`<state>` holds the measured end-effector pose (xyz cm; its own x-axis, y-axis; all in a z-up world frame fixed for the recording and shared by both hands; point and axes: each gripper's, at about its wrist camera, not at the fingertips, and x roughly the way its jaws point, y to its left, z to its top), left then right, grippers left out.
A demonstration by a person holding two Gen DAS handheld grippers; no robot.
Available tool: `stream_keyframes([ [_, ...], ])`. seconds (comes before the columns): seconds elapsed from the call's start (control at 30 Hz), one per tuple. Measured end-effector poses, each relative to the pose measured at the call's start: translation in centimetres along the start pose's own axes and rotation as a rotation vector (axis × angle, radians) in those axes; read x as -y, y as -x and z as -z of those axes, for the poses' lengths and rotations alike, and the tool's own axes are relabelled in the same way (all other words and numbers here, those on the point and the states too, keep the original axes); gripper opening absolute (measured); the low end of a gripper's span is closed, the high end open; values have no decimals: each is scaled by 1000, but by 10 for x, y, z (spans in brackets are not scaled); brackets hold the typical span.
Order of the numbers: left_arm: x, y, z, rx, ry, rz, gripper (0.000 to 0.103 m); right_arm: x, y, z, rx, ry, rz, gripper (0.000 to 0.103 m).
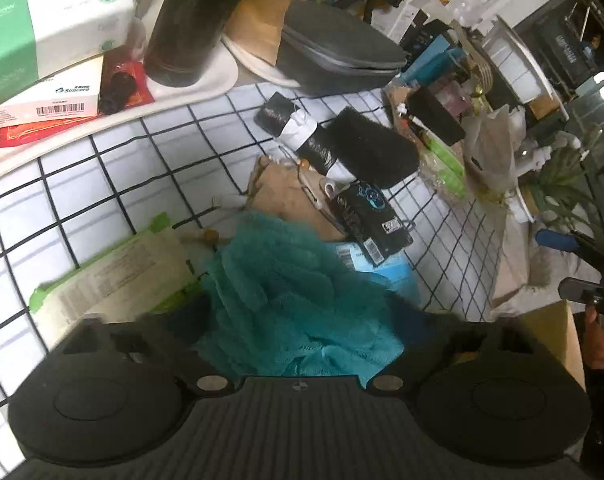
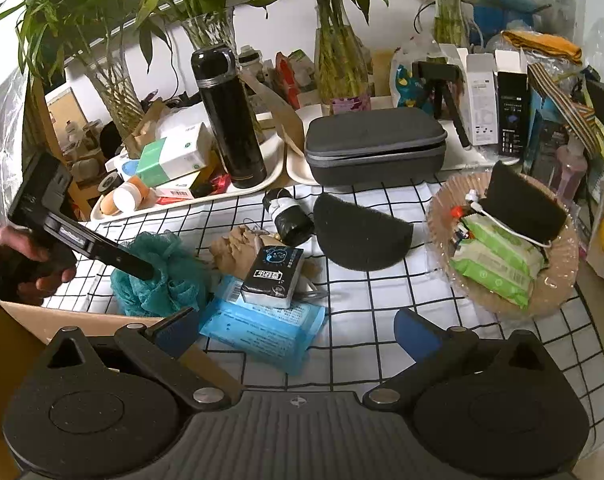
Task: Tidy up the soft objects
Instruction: 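Lower the left gripper onto the teal mesh sponge and close it, then lift the teal sponge with the left gripper while the right gripper grasps the black card box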
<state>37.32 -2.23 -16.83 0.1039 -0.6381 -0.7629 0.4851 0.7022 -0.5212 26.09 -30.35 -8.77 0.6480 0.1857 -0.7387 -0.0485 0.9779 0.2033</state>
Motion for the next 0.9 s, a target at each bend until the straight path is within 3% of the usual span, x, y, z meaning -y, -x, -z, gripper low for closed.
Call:
stream_keyframes([
  [0.2,-1,14,11,77,34,-10,40,8,-6,-1,-5,-44,-15,103],
  [0.3,-1,20,14,101,38,-10,30,9,-8,-3,-1,-50,-25,103],
  [0.5,5,38,21,153,4,-46,22,8,-11,-5,6,-40,-56,103],
  [0.7,15,66,31,240,-20,-74,21,7,-13,-11,24,-28,-98,103],
  [0.9,26,97,48,347,-52,-151,21,8,-24,-19,33,-1,-119,103],
])
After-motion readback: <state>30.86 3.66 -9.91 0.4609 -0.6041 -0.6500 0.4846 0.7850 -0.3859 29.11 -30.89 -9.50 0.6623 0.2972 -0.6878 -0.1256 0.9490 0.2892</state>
